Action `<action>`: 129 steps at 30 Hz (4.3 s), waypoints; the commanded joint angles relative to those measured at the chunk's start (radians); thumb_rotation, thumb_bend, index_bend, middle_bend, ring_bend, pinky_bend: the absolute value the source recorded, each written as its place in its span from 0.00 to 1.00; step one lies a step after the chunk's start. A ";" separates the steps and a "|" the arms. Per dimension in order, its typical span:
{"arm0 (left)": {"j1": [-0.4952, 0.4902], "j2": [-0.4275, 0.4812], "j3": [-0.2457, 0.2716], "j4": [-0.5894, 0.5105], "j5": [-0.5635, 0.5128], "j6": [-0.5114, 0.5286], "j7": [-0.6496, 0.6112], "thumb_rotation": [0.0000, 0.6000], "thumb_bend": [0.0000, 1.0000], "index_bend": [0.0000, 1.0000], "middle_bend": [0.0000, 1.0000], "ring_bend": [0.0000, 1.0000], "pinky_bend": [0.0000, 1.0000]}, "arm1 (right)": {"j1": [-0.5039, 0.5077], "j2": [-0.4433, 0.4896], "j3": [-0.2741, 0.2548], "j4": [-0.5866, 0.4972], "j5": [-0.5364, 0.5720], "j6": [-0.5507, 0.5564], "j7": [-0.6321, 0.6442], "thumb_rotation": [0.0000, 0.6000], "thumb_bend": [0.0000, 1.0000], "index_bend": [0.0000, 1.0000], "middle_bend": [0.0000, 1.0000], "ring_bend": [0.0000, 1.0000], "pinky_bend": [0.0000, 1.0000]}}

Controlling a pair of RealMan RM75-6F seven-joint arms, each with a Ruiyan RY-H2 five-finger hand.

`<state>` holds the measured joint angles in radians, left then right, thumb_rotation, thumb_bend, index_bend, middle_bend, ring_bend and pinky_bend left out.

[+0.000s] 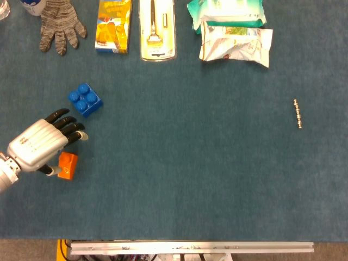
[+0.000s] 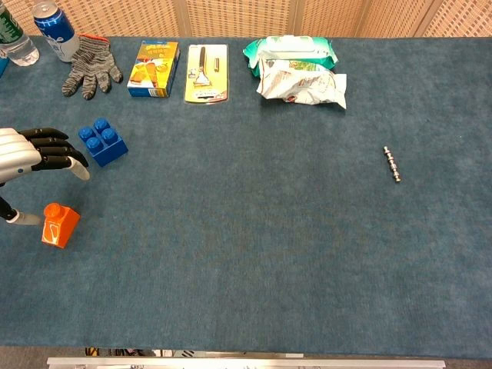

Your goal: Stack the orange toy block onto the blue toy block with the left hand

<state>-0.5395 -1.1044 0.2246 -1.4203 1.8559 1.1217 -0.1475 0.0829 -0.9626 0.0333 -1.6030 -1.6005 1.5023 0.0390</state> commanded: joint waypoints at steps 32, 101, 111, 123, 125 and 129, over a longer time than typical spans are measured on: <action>0.006 -0.003 0.038 -0.059 -0.056 -0.146 0.126 1.00 0.13 0.27 0.04 0.00 0.02 | -0.001 0.004 -0.003 -0.026 0.004 -0.003 -0.032 1.00 0.35 0.48 0.48 0.37 0.41; -0.037 -0.002 -0.092 -0.004 -0.141 -0.090 -0.008 1.00 0.19 0.53 0.11 0.02 0.01 | -0.009 0.015 -0.001 -0.037 0.004 0.007 -0.035 1.00 0.35 0.48 0.48 0.37 0.41; -0.137 0.013 -0.141 -0.028 -0.181 -0.214 -0.026 1.00 0.19 0.53 0.11 0.02 0.01 | -0.010 0.012 -0.001 -0.029 0.010 0.004 -0.032 1.00 0.35 0.48 0.48 0.37 0.41; -0.237 -0.023 -0.173 0.026 -0.221 -0.349 -0.022 1.00 0.19 0.53 0.12 0.02 0.01 | -0.016 0.009 0.001 -0.031 0.026 0.004 -0.042 1.00 0.35 0.48 0.48 0.37 0.41; -0.245 -0.032 -0.183 0.039 -0.234 -0.355 -0.024 1.00 0.19 0.53 0.12 0.02 0.01 | -0.018 0.009 0.001 -0.033 0.028 0.006 -0.045 1.00 0.35 0.48 0.48 0.37 0.41; -0.260 -0.046 -0.194 0.065 -0.256 -0.373 -0.033 1.00 0.19 0.53 0.12 0.02 0.01 | -0.025 0.013 0.002 -0.036 0.034 0.014 -0.047 1.00 0.35 0.48 0.48 0.37 0.41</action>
<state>-0.7955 -1.1464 0.0335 -1.3606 1.6042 0.7530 -0.1781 0.0584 -0.9502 0.0348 -1.6389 -1.5672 1.5154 -0.0080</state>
